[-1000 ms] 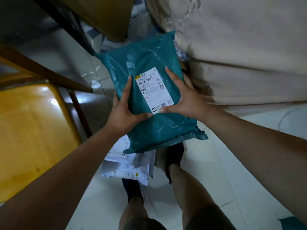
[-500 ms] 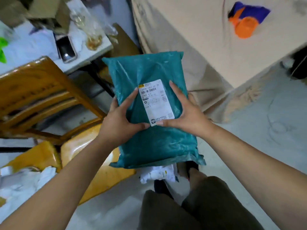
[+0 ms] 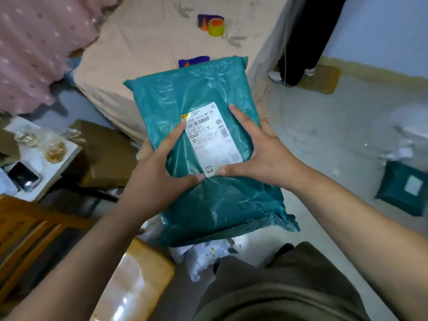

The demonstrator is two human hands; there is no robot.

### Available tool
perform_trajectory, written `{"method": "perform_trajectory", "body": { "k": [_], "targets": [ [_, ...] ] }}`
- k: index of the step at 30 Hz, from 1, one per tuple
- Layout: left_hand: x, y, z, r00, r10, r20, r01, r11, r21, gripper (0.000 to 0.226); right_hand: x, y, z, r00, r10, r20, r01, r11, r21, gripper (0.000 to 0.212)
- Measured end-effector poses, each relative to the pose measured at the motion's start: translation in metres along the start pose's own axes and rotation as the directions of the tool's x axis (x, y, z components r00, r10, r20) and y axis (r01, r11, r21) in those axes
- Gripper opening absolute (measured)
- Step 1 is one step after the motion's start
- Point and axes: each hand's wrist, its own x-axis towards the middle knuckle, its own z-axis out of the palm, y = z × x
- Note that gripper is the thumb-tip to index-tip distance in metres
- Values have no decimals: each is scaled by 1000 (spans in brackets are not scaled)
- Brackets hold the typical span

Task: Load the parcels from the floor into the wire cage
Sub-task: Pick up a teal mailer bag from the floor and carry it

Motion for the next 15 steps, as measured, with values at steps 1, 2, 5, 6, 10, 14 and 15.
{"method": "perform_trajectory", "body": {
  "k": [1,2,5,6,10,14,15],
  "targets": [
    [7,16,11,999,23,30,-22,1000,-7,108,-10,10,-16,999,23,-34,-23,1000,5,129],
    [14,34,22,997,44,61,-43,999,-23,108,-21,20,-32,997,46,-67,-45,999,14,129],
    [36,88,61,982,120,142,-113,992,-59,107,-54,55,-78,979,119,-165,-112,992,53,128],
    [44,107,76,976,149,161,-142,988,-55,106,-65,69,-94,970,145,-196,-134,989,68,128],
    [72,182,149,939,220,263,-206,975,-83,107,-110,125,-158,918,264,-297,-242,964,108,129],
    [97,255,226,879,295,374,-270,955,-119,108,-155,181,-222,838,385,-387,-366,922,125,131],
    [101,273,245,864,319,390,-291,948,-131,107,-166,194,-237,815,405,-415,-386,913,132,131]
  ]
}}
